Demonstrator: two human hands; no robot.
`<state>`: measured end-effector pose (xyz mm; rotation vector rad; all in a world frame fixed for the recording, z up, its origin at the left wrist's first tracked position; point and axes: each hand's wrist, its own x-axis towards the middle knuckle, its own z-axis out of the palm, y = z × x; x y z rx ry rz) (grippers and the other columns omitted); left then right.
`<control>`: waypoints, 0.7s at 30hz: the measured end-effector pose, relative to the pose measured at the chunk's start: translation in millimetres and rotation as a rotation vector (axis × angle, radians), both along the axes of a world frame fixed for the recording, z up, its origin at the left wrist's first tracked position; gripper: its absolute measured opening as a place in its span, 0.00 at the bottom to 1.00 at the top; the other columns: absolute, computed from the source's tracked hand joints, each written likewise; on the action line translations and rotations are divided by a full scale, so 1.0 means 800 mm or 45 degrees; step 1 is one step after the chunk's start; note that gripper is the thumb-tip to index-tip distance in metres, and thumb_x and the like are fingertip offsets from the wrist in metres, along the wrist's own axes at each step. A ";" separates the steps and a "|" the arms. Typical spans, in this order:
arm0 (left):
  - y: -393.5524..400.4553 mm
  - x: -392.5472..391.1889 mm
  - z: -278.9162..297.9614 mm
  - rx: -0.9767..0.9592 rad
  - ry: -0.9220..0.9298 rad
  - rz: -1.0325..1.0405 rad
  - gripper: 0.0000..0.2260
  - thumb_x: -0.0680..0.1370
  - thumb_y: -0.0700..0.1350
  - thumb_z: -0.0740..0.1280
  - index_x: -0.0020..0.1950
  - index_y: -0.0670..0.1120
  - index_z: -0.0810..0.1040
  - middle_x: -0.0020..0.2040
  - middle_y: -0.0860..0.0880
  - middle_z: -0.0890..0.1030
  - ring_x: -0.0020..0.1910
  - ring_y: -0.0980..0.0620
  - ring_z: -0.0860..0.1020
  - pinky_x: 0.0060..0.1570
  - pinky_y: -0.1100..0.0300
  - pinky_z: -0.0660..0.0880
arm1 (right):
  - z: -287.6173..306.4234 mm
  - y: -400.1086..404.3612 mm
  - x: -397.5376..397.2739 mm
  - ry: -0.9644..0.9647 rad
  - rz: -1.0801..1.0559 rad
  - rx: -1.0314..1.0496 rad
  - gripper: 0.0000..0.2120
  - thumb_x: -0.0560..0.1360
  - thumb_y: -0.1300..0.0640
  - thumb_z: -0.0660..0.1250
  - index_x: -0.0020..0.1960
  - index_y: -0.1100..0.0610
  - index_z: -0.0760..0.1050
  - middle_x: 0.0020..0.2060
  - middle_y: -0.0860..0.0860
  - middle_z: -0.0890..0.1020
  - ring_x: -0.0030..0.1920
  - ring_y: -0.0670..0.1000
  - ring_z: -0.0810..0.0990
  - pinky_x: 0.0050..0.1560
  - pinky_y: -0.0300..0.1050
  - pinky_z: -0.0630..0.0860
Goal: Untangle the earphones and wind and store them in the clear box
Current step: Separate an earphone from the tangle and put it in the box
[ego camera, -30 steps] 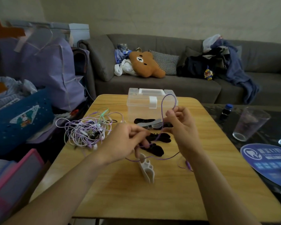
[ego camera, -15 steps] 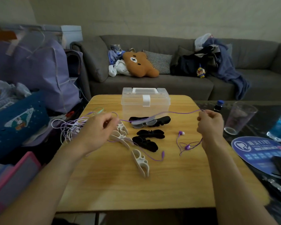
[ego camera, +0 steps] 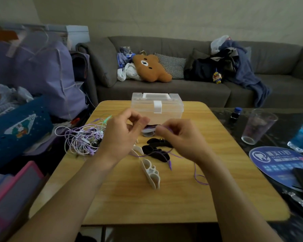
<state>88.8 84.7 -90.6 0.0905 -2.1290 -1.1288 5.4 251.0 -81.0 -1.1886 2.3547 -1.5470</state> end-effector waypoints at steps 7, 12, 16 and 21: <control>-0.015 0.002 -0.012 0.044 -0.318 -0.311 0.11 0.82 0.51 0.62 0.46 0.55 0.84 0.37 0.45 0.79 0.30 0.54 0.72 0.30 0.60 0.70 | 0.006 0.038 -0.045 -0.466 -0.538 -0.916 0.10 0.84 0.54 0.61 0.46 0.55 0.77 0.28 0.47 0.68 0.27 0.44 0.66 0.26 0.39 0.66; -0.014 0.001 -0.011 -0.031 -0.360 -0.260 0.08 0.82 0.43 0.65 0.47 0.50 0.83 0.41 0.63 0.82 0.37 0.59 0.80 0.37 0.63 0.76 | -0.008 0.060 -0.072 -0.404 -0.951 -0.893 0.09 0.83 0.53 0.62 0.48 0.54 0.77 0.32 0.48 0.73 0.29 0.45 0.69 0.31 0.43 0.69; -0.012 -0.002 -0.011 -0.028 -0.274 -0.157 0.07 0.82 0.45 0.64 0.49 0.49 0.82 0.33 0.63 0.80 0.32 0.63 0.77 0.33 0.68 0.71 | -0.016 0.051 -0.064 -0.068 -1.117 -0.243 0.20 0.79 0.57 0.68 0.70 0.54 0.71 0.59 0.52 0.75 0.54 0.48 0.76 0.49 0.32 0.69; -0.001 -0.005 -0.013 -0.076 -0.222 -0.144 0.07 0.81 0.46 0.66 0.49 0.47 0.83 0.28 0.50 0.80 0.26 0.52 0.77 0.31 0.57 0.75 | -0.014 0.011 -0.026 0.372 -0.557 -0.110 0.21 0.78 0.55 0.70 0.70 0.51 0.73 0.64 0.47 0.75 0.65 0.44 0.71 0.60 0.25 0.62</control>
